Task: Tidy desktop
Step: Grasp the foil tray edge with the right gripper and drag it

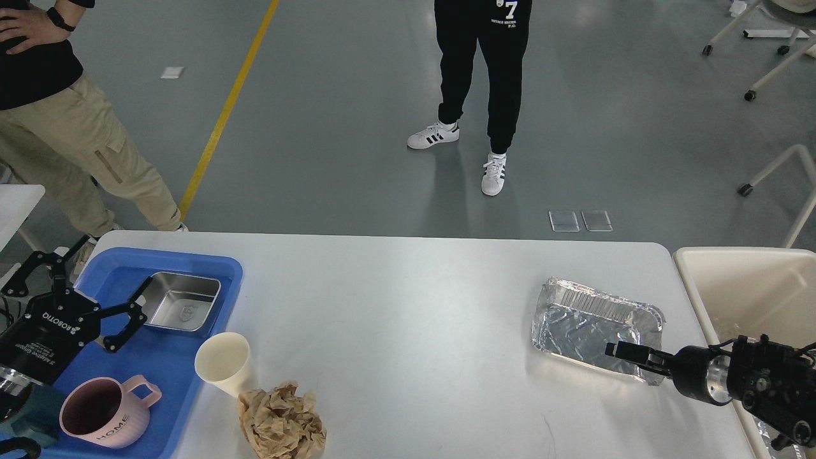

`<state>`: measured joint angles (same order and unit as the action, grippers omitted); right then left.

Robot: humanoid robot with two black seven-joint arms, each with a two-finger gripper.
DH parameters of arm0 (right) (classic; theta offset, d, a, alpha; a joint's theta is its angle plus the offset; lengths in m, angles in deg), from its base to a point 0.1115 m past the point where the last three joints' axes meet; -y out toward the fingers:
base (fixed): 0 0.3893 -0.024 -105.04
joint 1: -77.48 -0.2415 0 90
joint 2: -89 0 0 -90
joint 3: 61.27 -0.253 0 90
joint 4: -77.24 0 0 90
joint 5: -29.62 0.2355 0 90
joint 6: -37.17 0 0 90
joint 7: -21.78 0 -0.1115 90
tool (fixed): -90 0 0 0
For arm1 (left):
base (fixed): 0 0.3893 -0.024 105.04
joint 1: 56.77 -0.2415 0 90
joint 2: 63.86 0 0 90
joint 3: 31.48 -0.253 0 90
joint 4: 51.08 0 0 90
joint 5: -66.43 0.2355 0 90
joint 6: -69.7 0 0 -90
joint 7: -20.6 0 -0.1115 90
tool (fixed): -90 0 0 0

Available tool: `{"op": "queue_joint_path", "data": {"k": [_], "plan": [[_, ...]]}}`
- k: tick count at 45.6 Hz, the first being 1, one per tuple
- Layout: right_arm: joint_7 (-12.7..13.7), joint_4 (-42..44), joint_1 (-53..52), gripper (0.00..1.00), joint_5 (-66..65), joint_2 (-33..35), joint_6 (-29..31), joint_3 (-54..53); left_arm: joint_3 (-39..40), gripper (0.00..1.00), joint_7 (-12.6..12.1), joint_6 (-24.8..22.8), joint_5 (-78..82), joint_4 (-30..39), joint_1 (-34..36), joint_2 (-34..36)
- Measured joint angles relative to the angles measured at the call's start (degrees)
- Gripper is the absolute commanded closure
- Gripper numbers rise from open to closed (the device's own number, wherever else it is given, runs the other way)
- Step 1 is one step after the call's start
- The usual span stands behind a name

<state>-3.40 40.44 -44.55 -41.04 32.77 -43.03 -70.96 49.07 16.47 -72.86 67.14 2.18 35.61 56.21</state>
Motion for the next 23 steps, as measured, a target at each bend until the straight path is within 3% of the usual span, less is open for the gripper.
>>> {"op": "queue_joint_path", "data": {"k": [7,16,19,23], "plan": [[-0.18,0.12,-0.53,0.79,0.03,0.13,-0.97,2.83,0.04,0.03,0.0,-0.31,0.0,0.0,-0.08,-0.01],[-0.22,0.06,-0.53,0.85,0.17,0.15,-1.01,3.09,0.05,0.03,0.0,-0.38,-0.01,0.0,-0.17,-0.09],[-0.25,-0.02,-0.52,1.0,0.21,0.13,-1.02,3.1,0.05,0.03,0.0,-0.41,-0.03,0.0,-0.17,-0.1],[-1.41,-0.16,-0.5,1.0,0.2,0.13,-1.03,3.58,0.12,0.03,0.0,-0.43,-0.08,0.0,-0.18,-0.12]]}}
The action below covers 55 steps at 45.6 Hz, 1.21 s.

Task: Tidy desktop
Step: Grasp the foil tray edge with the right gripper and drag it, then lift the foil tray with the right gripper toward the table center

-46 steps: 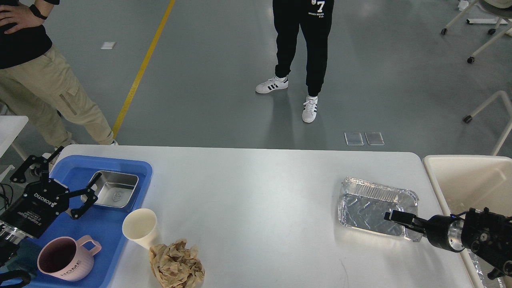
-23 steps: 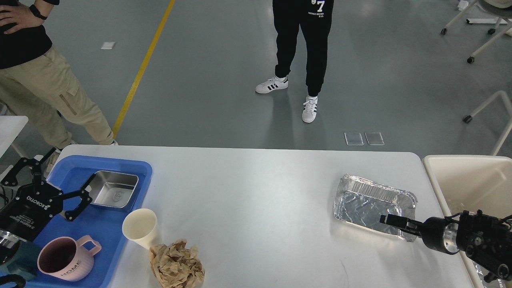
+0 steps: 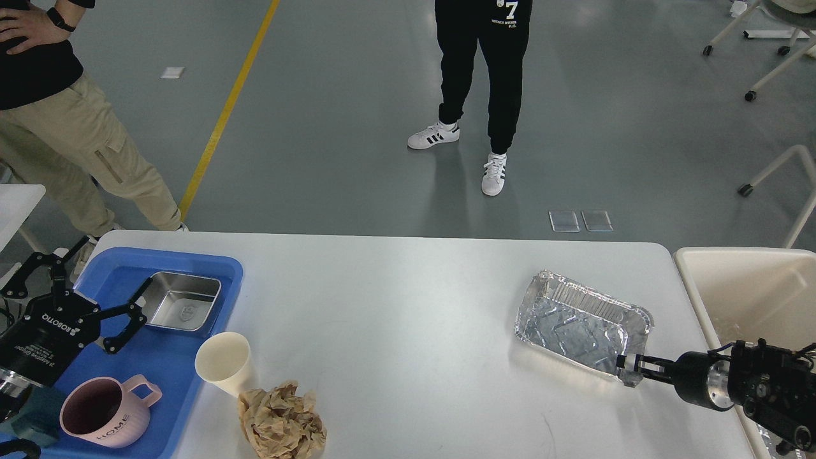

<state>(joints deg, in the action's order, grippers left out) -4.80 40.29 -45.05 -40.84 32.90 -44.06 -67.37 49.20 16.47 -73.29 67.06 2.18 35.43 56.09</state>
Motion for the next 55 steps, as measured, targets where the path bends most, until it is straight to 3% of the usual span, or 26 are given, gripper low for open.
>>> {"op": "queue_joint_path", "data": {"k": [10,20,34,41,55], "plan": [[-6.43,0.61,-0.49,1.0,-0.19,0.15,-0.43,3.15,0.18,0.03,0.01,-0.09,-0.01,0.0,0.0,-0.06],[-10.28,1.39,-1.36,1.0,-0.21,0.71,-0.97,5.11,0.19,0.03,0.01,-0.1,-0.02,0.0,0.01,-0.15],[-10.3,0.57,-7.55,1.0,0.91,4.41,0.5,5.23,0.17,0.03,-0.09,-0.09,0.02,-0.03,0.06,-0.39],[-7.17,-2.69,-13.03,1.0,4.42,6.9,6.36,5.17,-0.26,0.03,-0.23,0.05,0.17,-0.09,0.03,-0.18],[7.3,-19.62,-20.35,1.0,7.14,11.51,8.67,5.15,-0.67,0.03,-0.26,0.18,0.26,-0.09,0.26,1.16]]}}
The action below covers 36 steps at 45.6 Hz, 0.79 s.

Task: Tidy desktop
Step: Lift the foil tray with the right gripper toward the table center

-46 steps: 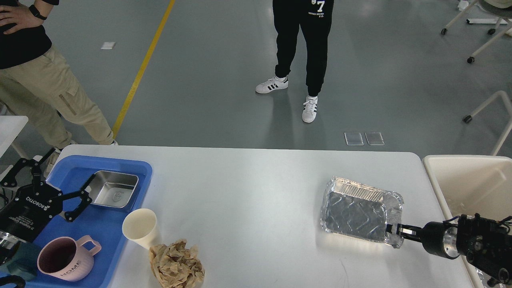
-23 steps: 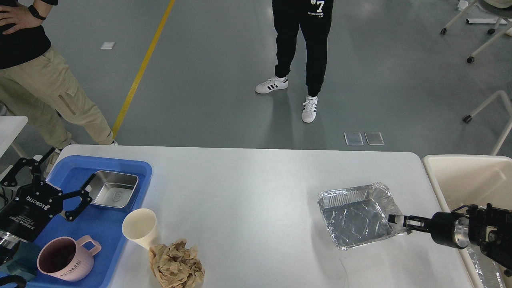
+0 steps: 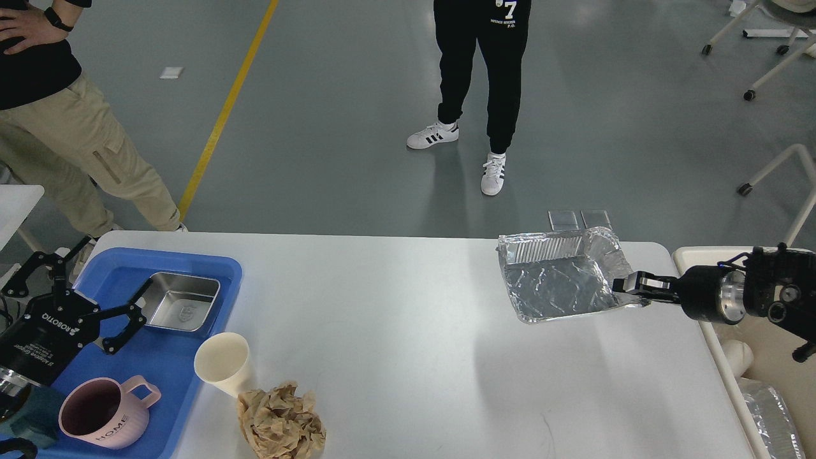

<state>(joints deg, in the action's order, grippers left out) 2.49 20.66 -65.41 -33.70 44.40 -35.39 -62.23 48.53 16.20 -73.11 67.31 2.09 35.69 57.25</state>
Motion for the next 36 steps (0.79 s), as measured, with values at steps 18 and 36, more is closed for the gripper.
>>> {"op": "queue_joint_path", "data": {"k": [18,36], "plan": [[14.87,-10.29,-7.14,1.0,0.08,-1.58,0.64,0.29,-0.07,0.03,-0.05,0.15,0.17,0.03,0.29,2.67],[29.21,-10.06,-11.03,1.0,7.68,-11.29,2.74,0.19,-0.2,0.03,-0.09,-0.39,0.17,0.07,-1.23,2.95]]}}
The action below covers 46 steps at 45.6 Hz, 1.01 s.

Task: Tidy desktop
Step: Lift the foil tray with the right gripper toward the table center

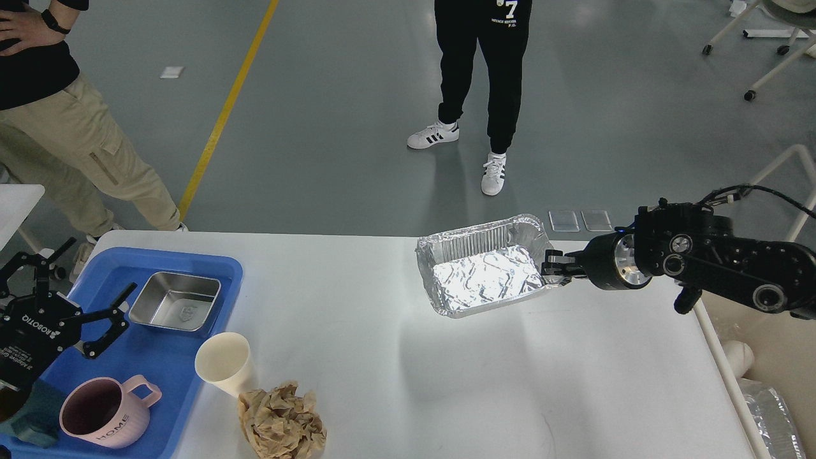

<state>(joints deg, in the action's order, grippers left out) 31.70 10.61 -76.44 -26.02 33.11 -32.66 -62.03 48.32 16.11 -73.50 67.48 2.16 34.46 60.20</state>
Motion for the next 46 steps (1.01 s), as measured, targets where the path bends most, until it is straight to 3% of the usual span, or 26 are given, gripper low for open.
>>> {"op": "queue_joint_path", "data": {"k": [18,30,36,46], "plan": [[2.78,3.42,-0.93,1.0,3.67,-6.85,0.04,0.05,-0.21,0.03,0.0,0.92,0.09,0.03,-0.79,-0.01],[2.6,6.63,-0.53,1.0,3.65,-9.92,-0.47,-0.25,0.1,0.03,0.92,7.24,5.72,-0.09,0.3,3.7],[2.35,7.53,-0.27,1.0,3.58,-10.72,-0.56,-0.49,0.76,0.03,1.44,8.19,8.75,-0.45,0.5,3.74],[2.14,9.12,-0.04,1.0,3.54,-11.77,-0.57,-0.72,-1.0,0.03,-1.39,11.67,15.26,-0.73,2.42,8.0]]}}
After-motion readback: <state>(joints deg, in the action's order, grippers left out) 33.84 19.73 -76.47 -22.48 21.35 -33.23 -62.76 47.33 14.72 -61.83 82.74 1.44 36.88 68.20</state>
